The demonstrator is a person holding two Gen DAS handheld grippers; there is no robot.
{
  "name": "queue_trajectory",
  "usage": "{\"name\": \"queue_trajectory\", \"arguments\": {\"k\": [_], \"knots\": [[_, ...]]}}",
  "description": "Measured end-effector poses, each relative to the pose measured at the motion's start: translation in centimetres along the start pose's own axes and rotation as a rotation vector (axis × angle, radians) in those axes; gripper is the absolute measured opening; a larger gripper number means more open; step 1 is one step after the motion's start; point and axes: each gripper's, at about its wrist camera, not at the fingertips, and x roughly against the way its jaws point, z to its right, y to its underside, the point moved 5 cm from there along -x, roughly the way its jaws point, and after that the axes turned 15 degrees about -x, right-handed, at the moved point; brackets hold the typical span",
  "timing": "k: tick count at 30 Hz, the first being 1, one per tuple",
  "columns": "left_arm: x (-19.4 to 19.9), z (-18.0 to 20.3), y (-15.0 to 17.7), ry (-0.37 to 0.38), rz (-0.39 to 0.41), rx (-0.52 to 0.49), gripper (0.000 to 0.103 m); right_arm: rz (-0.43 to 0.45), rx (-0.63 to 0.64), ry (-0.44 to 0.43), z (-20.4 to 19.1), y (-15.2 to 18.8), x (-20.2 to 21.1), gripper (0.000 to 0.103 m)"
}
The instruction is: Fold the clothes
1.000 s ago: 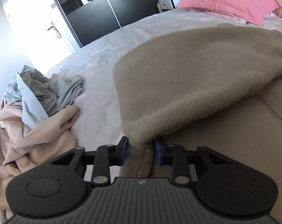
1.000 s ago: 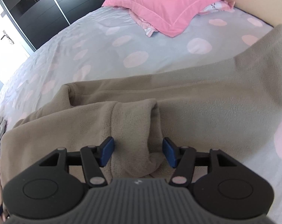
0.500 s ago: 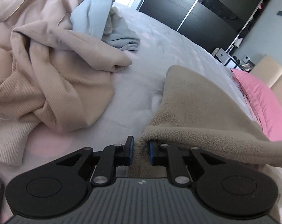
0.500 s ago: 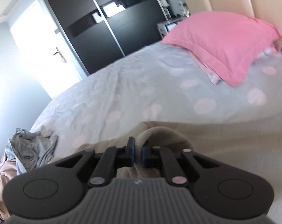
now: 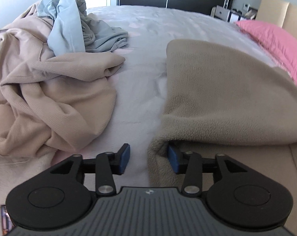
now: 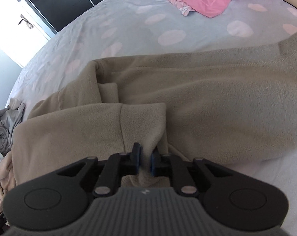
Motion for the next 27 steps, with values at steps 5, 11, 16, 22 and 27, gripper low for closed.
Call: {"name": "queue_trajectory", "arguments": {"k": [5,11,16,22,27], "knots": [[1.9,0.1,-0.7,0.005,-0.045,-0.037,0.059,0.101,-0.023,-0.08,-0.6,-1.9,2.1,0.055],[3.9,0.7,-2.2,0.053,-0.047,-0.1,0.062,0.06,0.011,-0.035,-0.5,-3.3,-1.6,0.057],[4.0,0.9,-3.8,0.054,-0.017,-0.097,0.063,0.004,-0.056,-0.074,0.7,-3.1,-4.1,0.043],[2.0,0.6,-7.8,0.073,0.057,-0.101,0.063,0.123,0.185,-0.035,-3.3,-3.1,-1.4,0.012],[-1.1,-0.3,-13.7,0.107,0.087,-0.126,0.063,0.228,0.289,-0.07,-6.4,-3.9,2.0,0.012]]}}
